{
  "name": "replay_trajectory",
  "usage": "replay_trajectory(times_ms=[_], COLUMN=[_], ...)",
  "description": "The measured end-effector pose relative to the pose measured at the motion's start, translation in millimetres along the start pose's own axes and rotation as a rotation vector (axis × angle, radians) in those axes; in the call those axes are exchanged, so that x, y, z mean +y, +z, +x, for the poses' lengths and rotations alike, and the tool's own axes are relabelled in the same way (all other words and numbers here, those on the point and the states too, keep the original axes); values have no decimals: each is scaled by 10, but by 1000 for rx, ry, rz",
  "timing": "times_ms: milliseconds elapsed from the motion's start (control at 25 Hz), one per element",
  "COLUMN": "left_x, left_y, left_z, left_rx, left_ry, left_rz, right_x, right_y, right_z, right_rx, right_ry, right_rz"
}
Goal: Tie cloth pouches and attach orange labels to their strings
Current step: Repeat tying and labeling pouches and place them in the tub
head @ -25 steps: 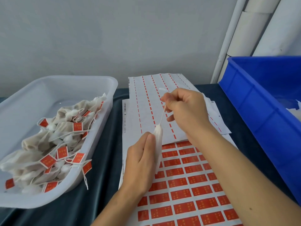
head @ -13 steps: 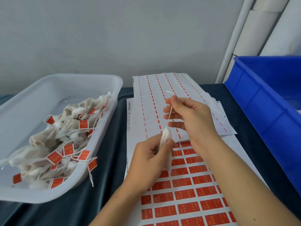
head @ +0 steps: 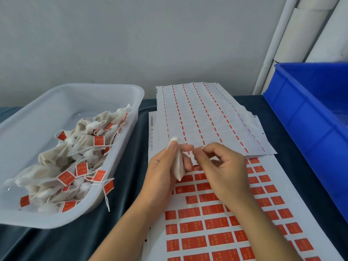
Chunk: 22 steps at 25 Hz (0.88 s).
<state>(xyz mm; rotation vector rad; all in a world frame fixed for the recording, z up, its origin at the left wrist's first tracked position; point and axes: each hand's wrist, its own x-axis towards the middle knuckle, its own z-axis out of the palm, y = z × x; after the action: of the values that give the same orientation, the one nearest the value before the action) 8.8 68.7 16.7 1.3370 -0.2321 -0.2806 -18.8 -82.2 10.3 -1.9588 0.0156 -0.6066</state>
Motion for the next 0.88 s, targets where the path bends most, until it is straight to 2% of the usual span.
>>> replay_trajectory(times_ms=[160,360,440,600,680,880], left_x=[-15,-47,-37,-49,-64,-151], left_y=[34,93,91,59,64,87], left_z=[6,-24,-27,-38,-32,-12], left_rx=[43,-24,-86,-217,-178,37], left_ry=[10,103,92,65,81,92], left_rz=[33,288,346,436,501,564], right_x=[24,21,18,4,24,39], right_y=[-7,-38,-53,-87,-100,-77], right_z=[-5,1,21,6,10,21], right_rx=[-41,-3,-1,-143,-118,-92], right_ry=[-257,-418,-363,-95,-85,-78], right_rz=[-125,-181,-153,58,50,29])
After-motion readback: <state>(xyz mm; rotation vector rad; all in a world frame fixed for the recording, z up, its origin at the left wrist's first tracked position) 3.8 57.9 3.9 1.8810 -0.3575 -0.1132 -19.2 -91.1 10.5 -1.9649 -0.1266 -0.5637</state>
